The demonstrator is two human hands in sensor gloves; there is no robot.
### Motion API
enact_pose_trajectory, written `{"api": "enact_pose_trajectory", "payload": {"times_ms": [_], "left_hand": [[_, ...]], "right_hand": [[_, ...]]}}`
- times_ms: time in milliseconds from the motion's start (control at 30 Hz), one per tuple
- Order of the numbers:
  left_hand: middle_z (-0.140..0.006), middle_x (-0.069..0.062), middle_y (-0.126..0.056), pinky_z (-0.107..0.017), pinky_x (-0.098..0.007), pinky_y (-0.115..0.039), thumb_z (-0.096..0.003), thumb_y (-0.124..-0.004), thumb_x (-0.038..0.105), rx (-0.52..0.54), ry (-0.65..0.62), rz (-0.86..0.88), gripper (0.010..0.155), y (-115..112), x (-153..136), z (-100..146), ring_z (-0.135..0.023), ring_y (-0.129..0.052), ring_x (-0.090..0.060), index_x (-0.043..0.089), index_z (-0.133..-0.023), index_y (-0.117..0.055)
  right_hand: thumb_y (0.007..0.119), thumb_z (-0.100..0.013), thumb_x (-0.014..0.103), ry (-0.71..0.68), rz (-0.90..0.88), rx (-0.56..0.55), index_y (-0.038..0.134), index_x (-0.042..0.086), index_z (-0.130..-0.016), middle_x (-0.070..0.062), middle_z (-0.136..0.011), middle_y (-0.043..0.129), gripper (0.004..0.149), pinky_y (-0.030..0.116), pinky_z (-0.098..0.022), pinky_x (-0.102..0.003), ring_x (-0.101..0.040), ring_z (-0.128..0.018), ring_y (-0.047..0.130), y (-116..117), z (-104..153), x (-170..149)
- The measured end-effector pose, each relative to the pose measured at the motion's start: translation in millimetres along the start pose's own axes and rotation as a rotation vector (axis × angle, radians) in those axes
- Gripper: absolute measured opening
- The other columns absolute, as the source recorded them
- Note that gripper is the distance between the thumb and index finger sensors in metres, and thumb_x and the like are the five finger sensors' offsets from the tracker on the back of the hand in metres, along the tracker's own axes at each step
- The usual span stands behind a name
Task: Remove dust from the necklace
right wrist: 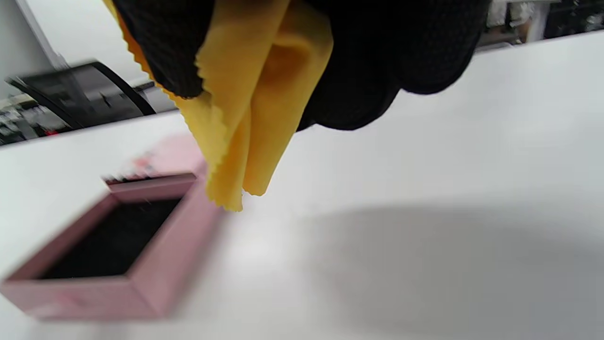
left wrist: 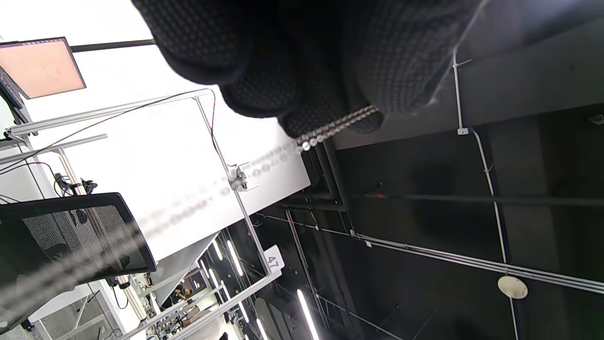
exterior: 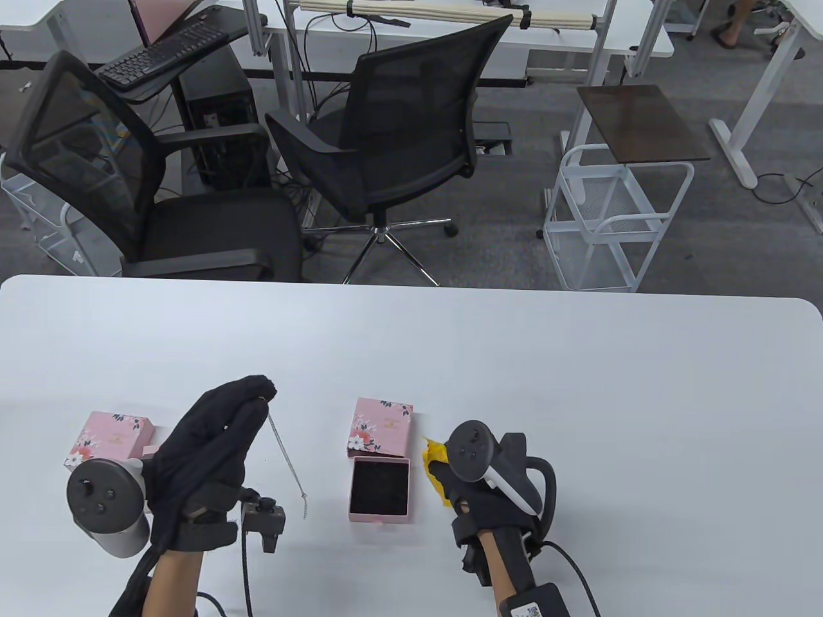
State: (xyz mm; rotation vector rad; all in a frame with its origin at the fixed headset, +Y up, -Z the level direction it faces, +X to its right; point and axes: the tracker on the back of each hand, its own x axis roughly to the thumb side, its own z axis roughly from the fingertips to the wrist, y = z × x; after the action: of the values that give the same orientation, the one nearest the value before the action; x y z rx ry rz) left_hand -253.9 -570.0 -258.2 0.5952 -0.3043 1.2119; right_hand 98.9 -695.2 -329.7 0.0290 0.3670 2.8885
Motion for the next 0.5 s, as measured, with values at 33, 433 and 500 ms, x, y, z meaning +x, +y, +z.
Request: {"api": "enact_pose_trajectory", "payload": {"times_ms": [33, 433, 500], "left_hand": [[-0.089, -0.002, -0.098, -0.055, -0.04, -0.082, -0.0558, -0.088, 0.043, -0.009, -0.003, -0.005, 0.036, -3, 1, 0, -0.077, -0.091, -0.023, 0.029, -0.089, -0.092], [-0.089, -0.002, -0.098, -0.055, -0.04, -0.082, -0.0558, -0.088, 0.043, -0.058, -0.002, -0.036, 0.036, -18, 0, 2, -0.077, -0.091, -0.024, 0.029, -0.089, -0.092], [-0.089, -0.002, -0.098, -0.055, -0.04, -0.082, -0.0557, -0.088, 0.043, -0.062, -0.002, -0.038, 0.037, -18, 0, 2, -0.077, -0.091, -0.024, 0.029, -0.089, -0.092]], "right_hand": [[0.078, -0.065, 0.039, 0.028, 0.023, 0.036, 0.075, 0.012, -0.099, -0.02, -0.089, 0.086, 0.044, 0.071, -0.059, -0.057, -0.044, -0.07, 0.086, 8, -3, -6], [0.081, -0.062, 0.045, 0.188, 0.271, 0.24, 0.043, 0.007, -0.118, -0.036, -0.115, 0.044, 0.077, 0.052, -0.07, -0.067, -0.06, -0.092, 0.055, 50, -23, -23], [0.081, -0.062, 0.046, 0.181, 0.282, 0.226, 0.037, 0.005, -0.119, -0.037, -0.116, 0.04, 0.083, 0.052, -0.07, -0.067, -0.061, -0.093, 0.054, 48, -22, -24]]}}
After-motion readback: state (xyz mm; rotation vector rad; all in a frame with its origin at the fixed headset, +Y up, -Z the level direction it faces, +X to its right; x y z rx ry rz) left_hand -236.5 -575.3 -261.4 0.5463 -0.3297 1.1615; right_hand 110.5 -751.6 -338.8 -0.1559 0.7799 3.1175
